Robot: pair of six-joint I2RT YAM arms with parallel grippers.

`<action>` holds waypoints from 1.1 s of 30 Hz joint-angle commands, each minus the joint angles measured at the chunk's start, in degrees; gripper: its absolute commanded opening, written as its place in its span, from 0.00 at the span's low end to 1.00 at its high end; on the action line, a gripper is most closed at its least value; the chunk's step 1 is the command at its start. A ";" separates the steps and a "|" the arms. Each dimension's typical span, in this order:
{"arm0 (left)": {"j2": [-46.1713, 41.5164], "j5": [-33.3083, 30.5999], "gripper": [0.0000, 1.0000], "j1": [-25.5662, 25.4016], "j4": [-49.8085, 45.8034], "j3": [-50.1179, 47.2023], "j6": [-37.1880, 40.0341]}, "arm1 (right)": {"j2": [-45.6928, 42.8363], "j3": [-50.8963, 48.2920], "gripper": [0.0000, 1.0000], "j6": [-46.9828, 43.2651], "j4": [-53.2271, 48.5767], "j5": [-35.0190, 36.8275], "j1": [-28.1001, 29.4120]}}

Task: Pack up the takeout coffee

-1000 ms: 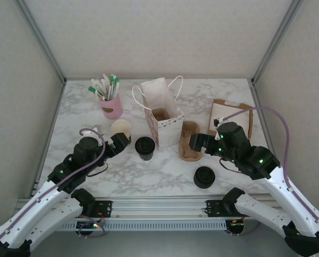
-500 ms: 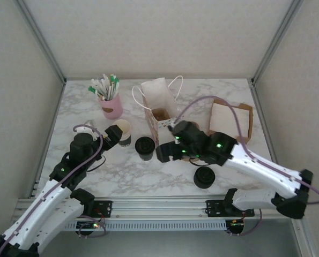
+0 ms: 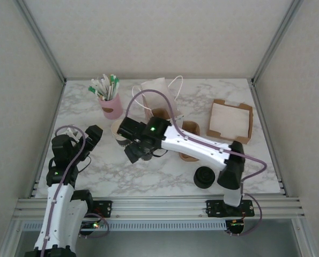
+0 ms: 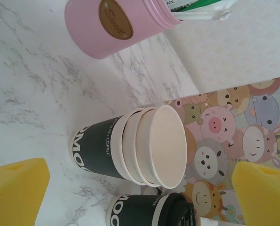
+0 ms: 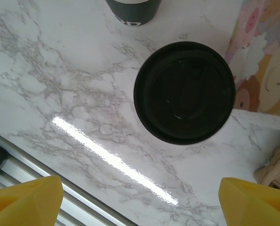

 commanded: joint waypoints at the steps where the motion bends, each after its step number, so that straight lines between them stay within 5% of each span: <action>1: -1.46 3.68 1.00 0.89 -1.98 0.82 4.28 | 5.44 8.01 0.86 -1.81 -10.58 -0.77 -0.66; 10: -2.12 2.71 1.00 0.99 -3.10 1.46 5.71 | 16.90 23.33 0.86 -2.30 -18.71 -4.84 -4.84; 33: -1.86 2.88 1.00 0.99 -2.59 1.21 5.87 | 25.72 31.26 0.84 -5.92 -22.68 -7.49 -9.19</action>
